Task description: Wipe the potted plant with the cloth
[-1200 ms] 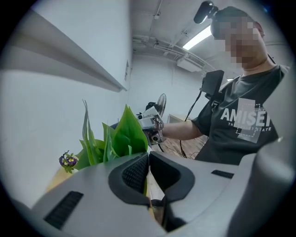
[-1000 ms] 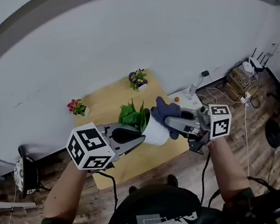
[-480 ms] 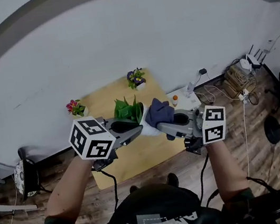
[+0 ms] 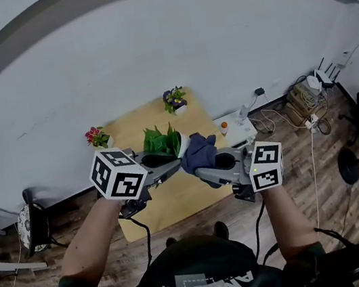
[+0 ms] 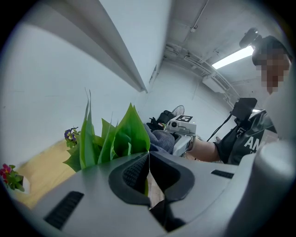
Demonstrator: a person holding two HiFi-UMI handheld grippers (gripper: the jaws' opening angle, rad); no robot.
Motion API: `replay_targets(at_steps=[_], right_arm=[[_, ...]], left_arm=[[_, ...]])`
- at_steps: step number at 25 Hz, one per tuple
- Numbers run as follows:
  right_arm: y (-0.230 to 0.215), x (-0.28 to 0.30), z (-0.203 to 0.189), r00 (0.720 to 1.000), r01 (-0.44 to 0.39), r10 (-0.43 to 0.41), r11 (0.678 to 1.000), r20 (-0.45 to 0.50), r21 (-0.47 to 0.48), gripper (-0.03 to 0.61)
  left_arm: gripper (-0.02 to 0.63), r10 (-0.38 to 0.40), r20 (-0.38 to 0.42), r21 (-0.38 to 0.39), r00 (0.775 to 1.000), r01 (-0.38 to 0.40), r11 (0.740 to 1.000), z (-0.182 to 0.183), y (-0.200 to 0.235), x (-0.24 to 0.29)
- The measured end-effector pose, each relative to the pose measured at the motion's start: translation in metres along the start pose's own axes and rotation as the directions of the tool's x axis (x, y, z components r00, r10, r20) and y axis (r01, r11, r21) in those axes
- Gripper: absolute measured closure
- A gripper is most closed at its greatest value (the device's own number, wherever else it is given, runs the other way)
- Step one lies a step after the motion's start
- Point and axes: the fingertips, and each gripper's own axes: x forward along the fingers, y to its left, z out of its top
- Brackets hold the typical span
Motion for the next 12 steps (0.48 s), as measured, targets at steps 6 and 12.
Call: replay_targets(at_steps=[6, 12], right_arm=[[0.003, 0.007, -0.020, 0.999, -0.004, 0.005, 1.000, -0.039, 0.019, 0.535], [0.014, 0.017, -0.041, 0.995, -0.028, 0.032, 0.999, -0.095, 0.040, 0.535]], left_arm=[[0.606, 0.006, -0.009, -0.036, 1.000, -0.006, 0.999, -0.009, 0.005, 0.002], [0.607, 0.030, 0.014, -0.053, 0.999, -0.029, 0.998, -0.008, 0.012, -0.002]])
